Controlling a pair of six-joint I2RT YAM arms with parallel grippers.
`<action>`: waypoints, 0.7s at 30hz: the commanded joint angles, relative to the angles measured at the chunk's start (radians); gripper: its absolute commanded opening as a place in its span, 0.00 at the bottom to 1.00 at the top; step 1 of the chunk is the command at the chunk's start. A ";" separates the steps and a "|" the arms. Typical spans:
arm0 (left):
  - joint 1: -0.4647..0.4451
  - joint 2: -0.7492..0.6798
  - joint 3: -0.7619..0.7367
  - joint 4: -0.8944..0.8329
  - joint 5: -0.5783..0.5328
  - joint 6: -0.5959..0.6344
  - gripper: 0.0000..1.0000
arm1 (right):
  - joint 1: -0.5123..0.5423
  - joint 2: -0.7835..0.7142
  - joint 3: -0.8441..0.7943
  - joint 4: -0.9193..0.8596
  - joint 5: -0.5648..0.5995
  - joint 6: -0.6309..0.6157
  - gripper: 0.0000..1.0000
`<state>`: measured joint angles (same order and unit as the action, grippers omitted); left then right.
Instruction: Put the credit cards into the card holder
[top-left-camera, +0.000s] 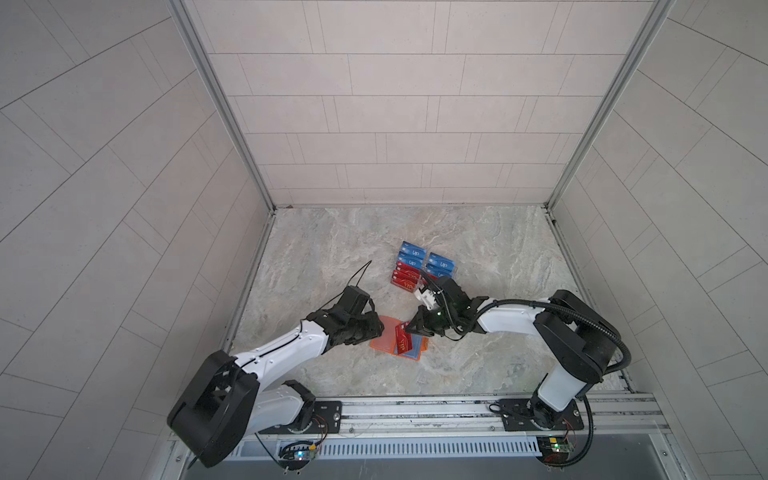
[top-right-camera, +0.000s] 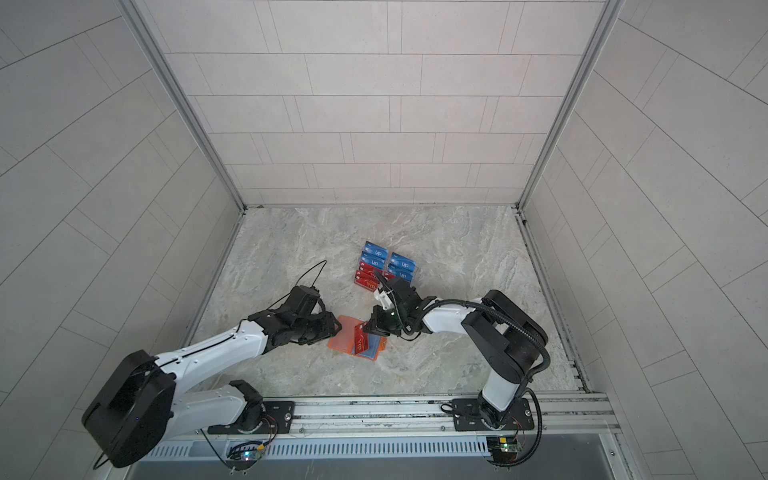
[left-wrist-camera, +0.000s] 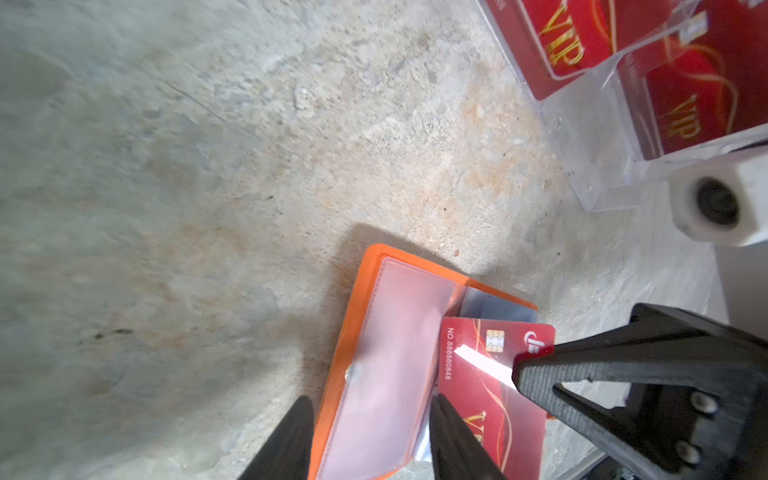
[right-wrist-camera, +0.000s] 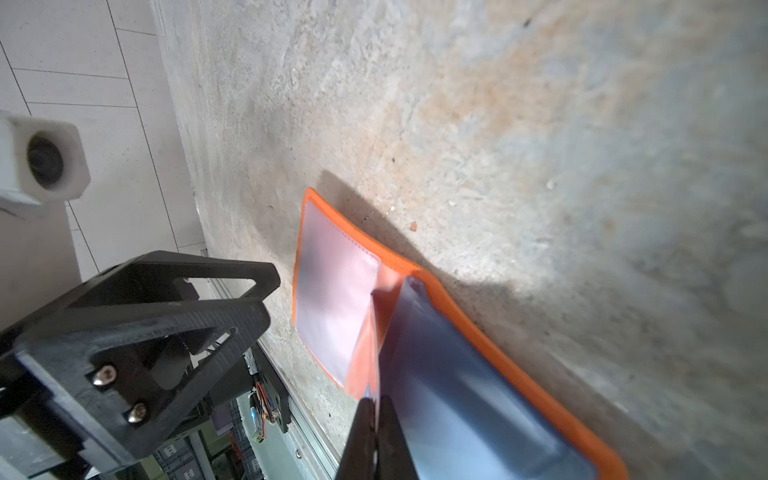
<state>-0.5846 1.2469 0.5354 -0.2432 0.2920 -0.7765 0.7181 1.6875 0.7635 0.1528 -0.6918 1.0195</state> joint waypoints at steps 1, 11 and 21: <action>0.005 0.060 0.022 -0.036 0.036 0.109 0.47 | 0.007 0.006 -0.010 -0.010 0.015 0.009 0.00; -0.022 0.054 -0.029 0.003 0.046 0.040 0.27 | 0.012 -0.025 0.024 -0.139 0.053 -0.074 0.00; -0.113 -0.008 -0.053 -0.027 -0.030 -0.019 0.31 | 0.011 -0.031 0.012 -0.155 0.060 -0.090 0.00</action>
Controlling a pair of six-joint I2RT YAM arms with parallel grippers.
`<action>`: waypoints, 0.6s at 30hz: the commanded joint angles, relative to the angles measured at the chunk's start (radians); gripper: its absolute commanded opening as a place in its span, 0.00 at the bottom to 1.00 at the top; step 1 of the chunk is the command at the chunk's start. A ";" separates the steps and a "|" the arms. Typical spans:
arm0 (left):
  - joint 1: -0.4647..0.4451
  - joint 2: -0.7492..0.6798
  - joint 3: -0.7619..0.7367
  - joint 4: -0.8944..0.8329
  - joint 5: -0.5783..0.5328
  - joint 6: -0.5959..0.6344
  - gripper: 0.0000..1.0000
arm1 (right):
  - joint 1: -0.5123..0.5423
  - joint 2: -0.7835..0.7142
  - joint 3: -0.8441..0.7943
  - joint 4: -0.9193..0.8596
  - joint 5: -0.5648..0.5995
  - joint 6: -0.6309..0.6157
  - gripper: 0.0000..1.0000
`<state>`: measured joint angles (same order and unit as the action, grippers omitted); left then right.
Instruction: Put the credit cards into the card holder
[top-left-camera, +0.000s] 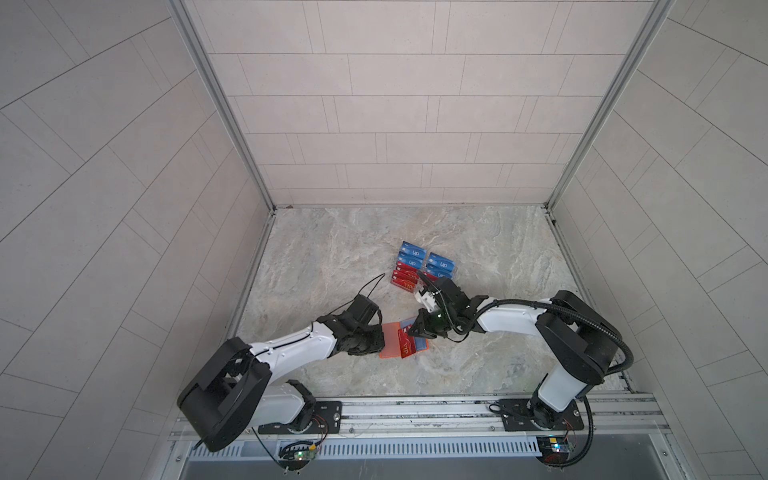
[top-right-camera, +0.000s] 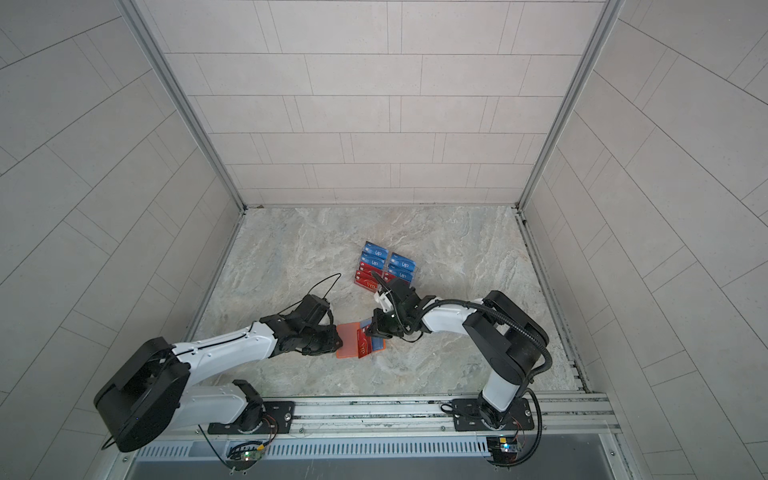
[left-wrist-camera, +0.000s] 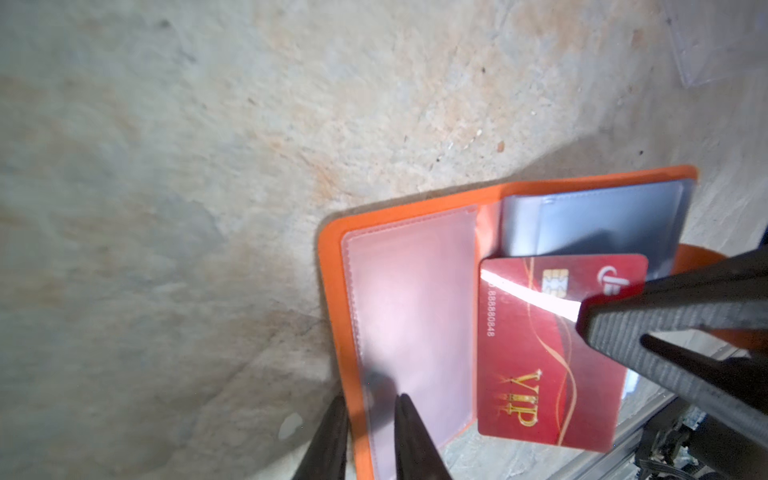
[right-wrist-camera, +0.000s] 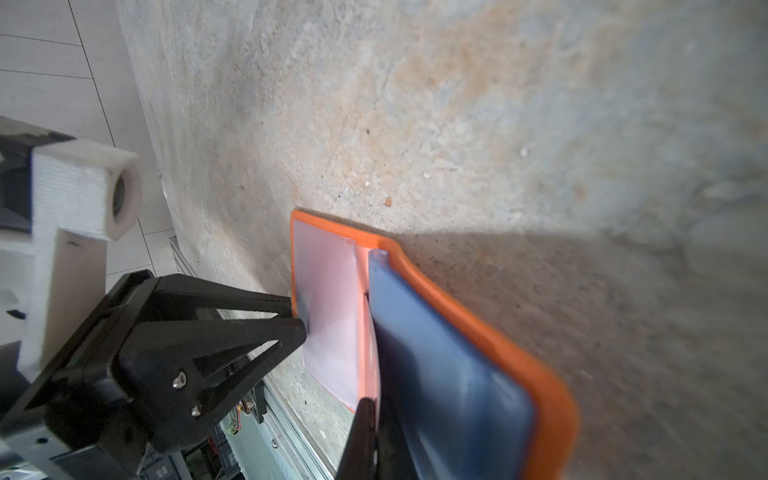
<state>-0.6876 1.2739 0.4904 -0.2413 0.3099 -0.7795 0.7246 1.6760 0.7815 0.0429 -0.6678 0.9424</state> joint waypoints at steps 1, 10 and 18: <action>-0.008 -0.043 0.003 -0.056 -0.069 -0.004 0.33 | 0.005 -0.019 -0.011 -0.044 0.036 -0.013 0.00; -0.007 -0.124 0.114 -0.215 -0.153 0.017 0.33 | 0.003 -0.029 -0.009 -0.068 0.040 -0.036 0.00; -0.008 -0.075 0.068 -0.061 -0.083 -0.089 0.30 | -0.005 -0.025 0.014 -0.080 0.003 -0.060 0.00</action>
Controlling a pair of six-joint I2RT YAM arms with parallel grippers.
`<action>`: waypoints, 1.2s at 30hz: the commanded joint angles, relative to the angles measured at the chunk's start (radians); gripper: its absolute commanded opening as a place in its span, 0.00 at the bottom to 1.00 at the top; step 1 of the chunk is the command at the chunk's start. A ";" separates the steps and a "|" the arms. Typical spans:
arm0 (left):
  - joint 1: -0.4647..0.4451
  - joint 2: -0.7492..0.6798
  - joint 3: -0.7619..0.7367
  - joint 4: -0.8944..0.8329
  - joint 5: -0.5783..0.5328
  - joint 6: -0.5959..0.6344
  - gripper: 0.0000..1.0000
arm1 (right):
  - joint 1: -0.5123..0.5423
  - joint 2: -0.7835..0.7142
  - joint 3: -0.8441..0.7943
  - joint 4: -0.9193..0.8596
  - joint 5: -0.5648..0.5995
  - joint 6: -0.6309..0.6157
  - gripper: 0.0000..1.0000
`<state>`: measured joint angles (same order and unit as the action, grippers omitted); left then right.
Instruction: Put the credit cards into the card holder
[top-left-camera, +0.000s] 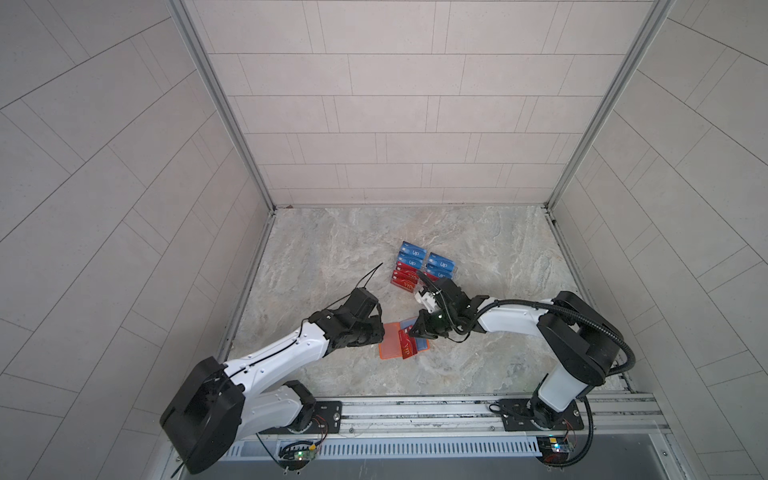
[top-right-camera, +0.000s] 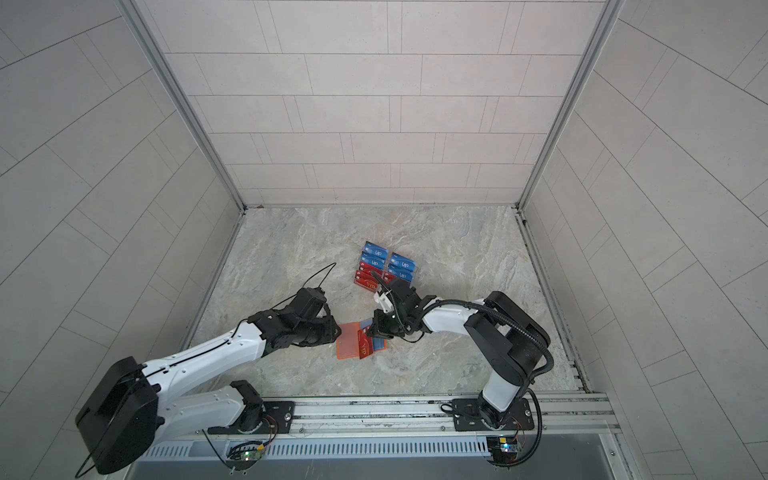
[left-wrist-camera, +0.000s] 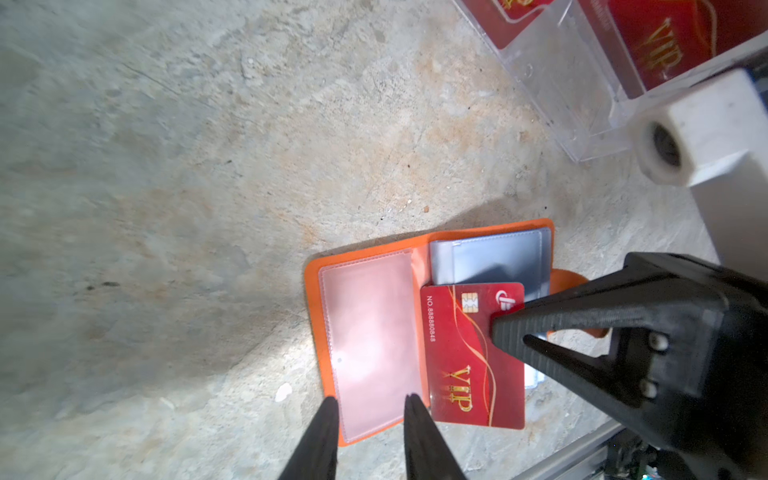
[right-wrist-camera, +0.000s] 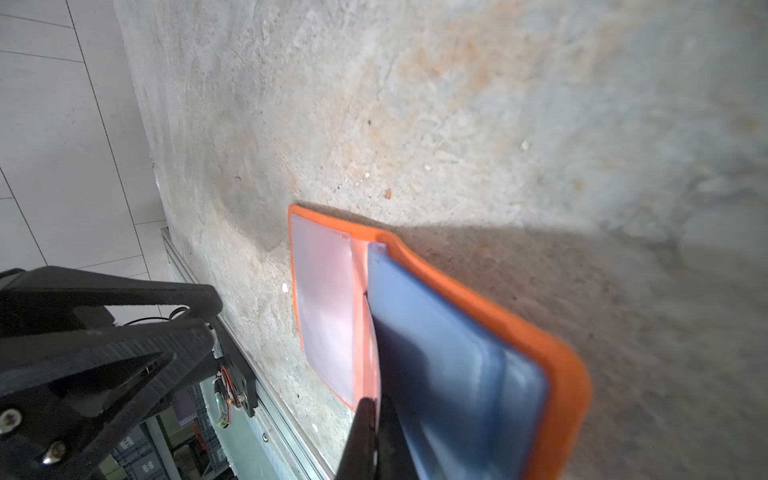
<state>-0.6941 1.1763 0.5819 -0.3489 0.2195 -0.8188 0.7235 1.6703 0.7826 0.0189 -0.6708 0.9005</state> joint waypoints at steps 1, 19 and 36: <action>-0.002 0.029 -0.032 0.065 0.008 -0.060 0.30 | -0.004 -0.025 0.021 -0.066 0.003 -0.025 0.00; -0.022 0.105 -0.056 0.153 0.027 -0.056 0.26 | -0.027 -0.030 0.115 -0.212 -0.001 -0.109 0.00; 0.070 0.193 0.002 0.154 0.097 0.058 0.26 | -0.043 0.022 0.076 -0.117 -0.060 -0.123 0.00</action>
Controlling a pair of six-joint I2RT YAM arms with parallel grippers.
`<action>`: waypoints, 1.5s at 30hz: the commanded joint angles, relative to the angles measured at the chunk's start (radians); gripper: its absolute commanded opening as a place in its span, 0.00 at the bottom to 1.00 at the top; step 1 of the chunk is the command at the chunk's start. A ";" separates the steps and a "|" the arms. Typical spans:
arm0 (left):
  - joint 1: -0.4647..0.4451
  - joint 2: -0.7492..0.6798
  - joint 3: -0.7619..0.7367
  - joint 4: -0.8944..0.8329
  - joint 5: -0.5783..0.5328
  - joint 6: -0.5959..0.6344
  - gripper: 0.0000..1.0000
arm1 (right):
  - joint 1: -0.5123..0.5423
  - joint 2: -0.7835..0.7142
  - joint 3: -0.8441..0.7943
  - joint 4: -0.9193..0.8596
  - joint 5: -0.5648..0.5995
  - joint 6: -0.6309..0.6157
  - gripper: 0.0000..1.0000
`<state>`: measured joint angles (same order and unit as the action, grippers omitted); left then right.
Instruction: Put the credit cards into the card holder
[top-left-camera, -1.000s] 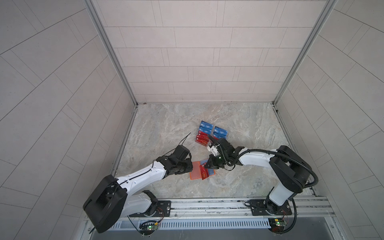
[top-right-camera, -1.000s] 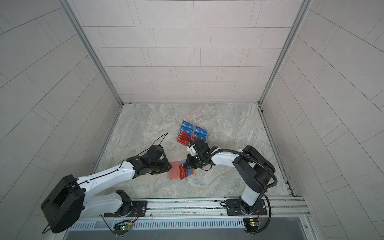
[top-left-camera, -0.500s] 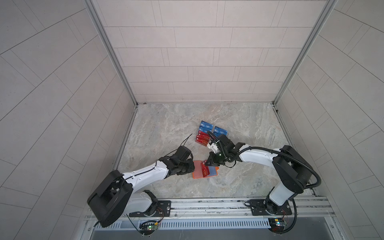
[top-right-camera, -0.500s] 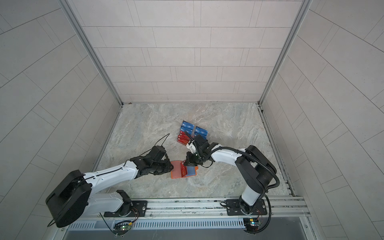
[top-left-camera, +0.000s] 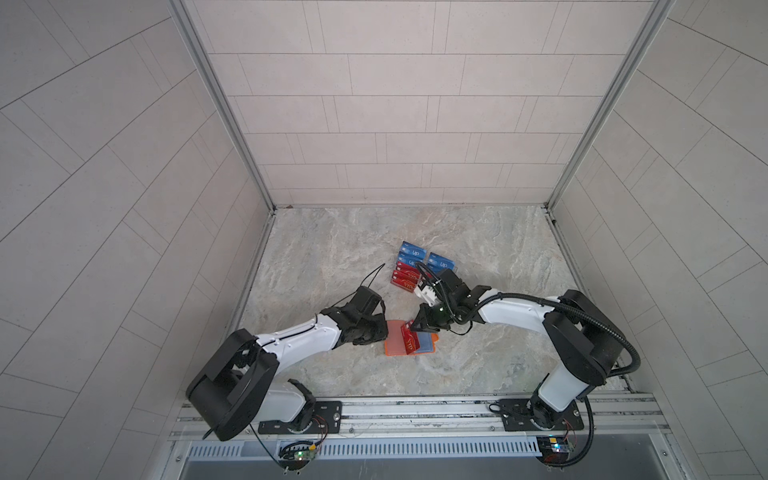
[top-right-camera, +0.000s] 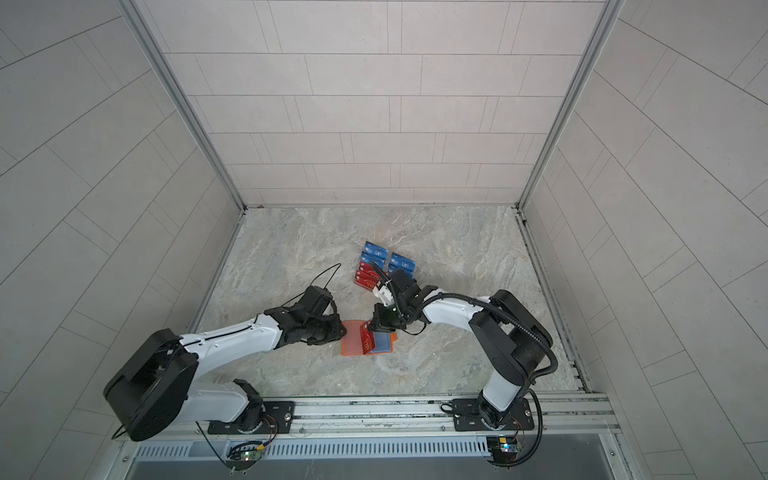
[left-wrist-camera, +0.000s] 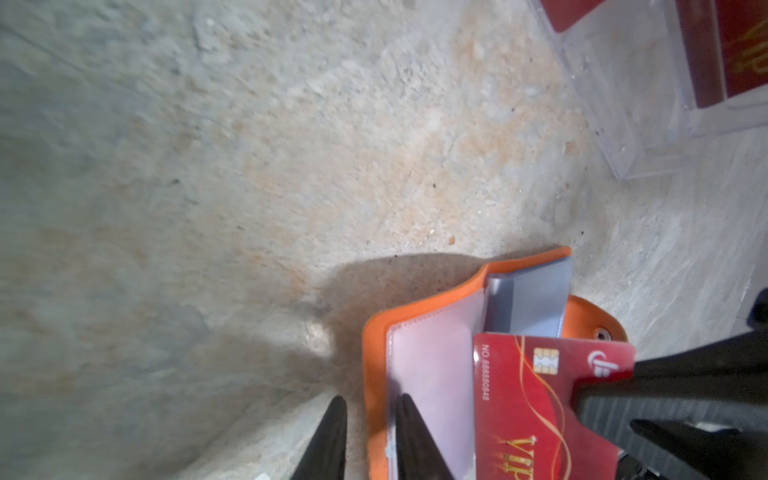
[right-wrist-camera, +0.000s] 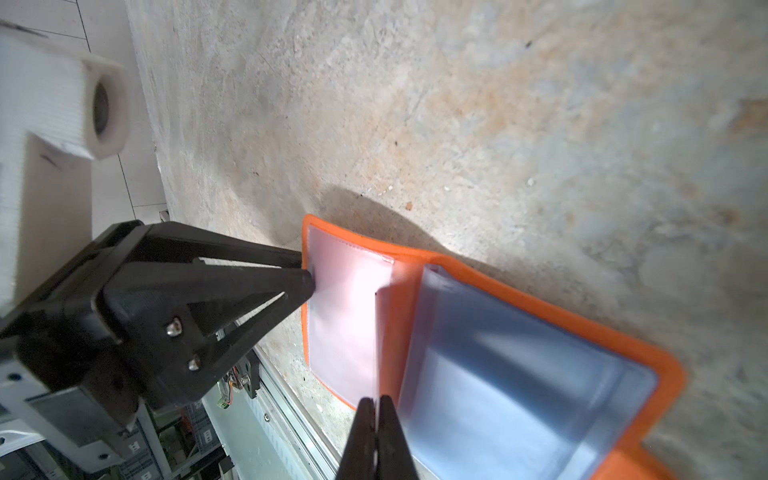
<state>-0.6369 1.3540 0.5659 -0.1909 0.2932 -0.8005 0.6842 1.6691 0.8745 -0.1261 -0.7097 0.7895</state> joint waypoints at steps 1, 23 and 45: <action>0.014 0.018 0.018 -0.001 0.028 0.041 0.26 | -0.006 0.027 -0.020 0.044 -0.028 -0.007 0.00; -0.088 -0.057 0.037 -0.021 -0.033 -0.080 0.26 | -0.038 0.016 -0.084 0.124 -0.034 0.044 0.00; -0.090 0.045 -0.036 0.007 -0.081 -0.038 0.23 | -0.063 0.074 -0.043 0.056 -0.079 -0.009 0.00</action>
<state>-0.7265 1.3796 0.5480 -0.1314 0.2386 -0.8711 0.6250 1.7149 0.8169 -0.0422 -0.7929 0.7940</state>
